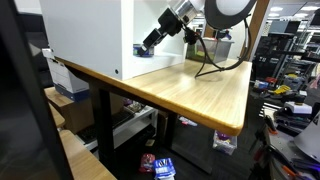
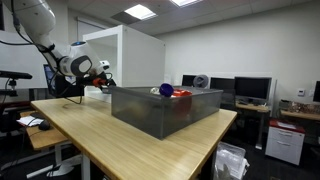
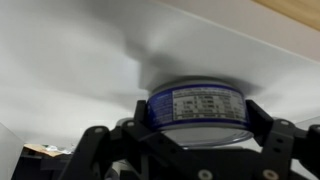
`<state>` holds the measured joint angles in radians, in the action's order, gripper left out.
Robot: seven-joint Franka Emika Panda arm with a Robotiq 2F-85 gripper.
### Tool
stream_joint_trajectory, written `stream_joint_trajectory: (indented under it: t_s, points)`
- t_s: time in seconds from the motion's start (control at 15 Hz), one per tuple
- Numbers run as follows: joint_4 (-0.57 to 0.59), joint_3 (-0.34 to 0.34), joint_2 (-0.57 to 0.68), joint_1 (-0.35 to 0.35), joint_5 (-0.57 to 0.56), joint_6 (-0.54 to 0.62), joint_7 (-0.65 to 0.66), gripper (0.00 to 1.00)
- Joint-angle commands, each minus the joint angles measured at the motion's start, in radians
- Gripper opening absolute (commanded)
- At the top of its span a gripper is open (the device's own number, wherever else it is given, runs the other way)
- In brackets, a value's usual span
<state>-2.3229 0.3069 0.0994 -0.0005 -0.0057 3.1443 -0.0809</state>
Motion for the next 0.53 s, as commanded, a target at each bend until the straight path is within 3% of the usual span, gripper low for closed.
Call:
stream_joint_trajectory:
  t_s: [0.0, 0.47]
  points:
    - [-0.079, 0.057, -0.083, -0.039, 0.066, -0.031, -0.068, 0.68]
    - [-0.147, 0.085, -0.166, -0.026, 0.192, -0.051, -0.167, 0.68]
